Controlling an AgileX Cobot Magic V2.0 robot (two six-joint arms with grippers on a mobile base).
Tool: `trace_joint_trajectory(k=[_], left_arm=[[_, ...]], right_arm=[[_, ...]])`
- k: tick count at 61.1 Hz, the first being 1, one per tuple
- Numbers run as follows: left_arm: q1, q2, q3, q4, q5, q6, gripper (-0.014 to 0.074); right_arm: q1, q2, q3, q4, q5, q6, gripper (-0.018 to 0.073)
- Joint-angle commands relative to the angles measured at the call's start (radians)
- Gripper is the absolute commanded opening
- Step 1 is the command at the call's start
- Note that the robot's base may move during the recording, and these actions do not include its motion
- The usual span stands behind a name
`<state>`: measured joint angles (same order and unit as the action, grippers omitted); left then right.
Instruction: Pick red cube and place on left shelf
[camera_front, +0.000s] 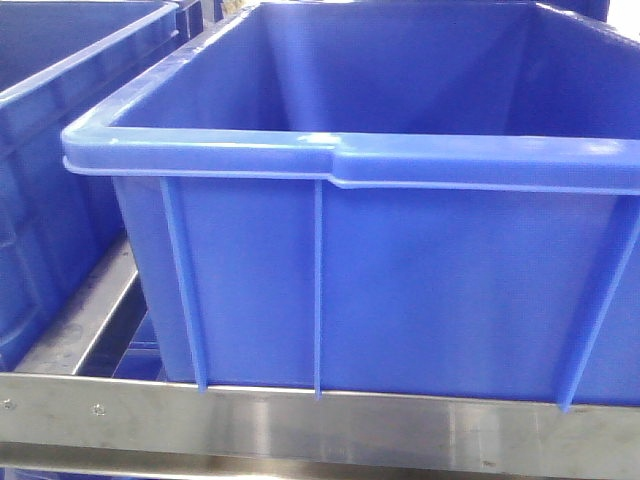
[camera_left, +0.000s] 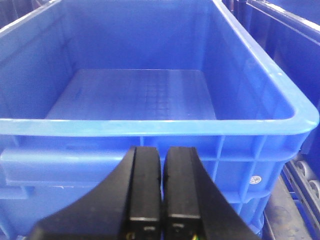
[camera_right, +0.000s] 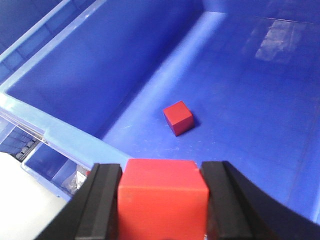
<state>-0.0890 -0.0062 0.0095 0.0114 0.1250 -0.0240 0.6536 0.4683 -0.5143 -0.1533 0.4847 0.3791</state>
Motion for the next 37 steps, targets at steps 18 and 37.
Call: trace_joint_trajectory(k=[18, 37], left_arm=[[-0.005, -0.016, 0.023, -0.005, -0.086, -0.001, 0.0102], [-0.005, -0.016, 0.023, -0.005, -0.086, -0.001, 0.0102]], right_arm=[[0.000, 0.005, -0.029, -0.015, -0.090, -0.008, 0.0193], [0.000, 0.005, -0.029, -0.015, -0.099, -0.008, 0.0193]])
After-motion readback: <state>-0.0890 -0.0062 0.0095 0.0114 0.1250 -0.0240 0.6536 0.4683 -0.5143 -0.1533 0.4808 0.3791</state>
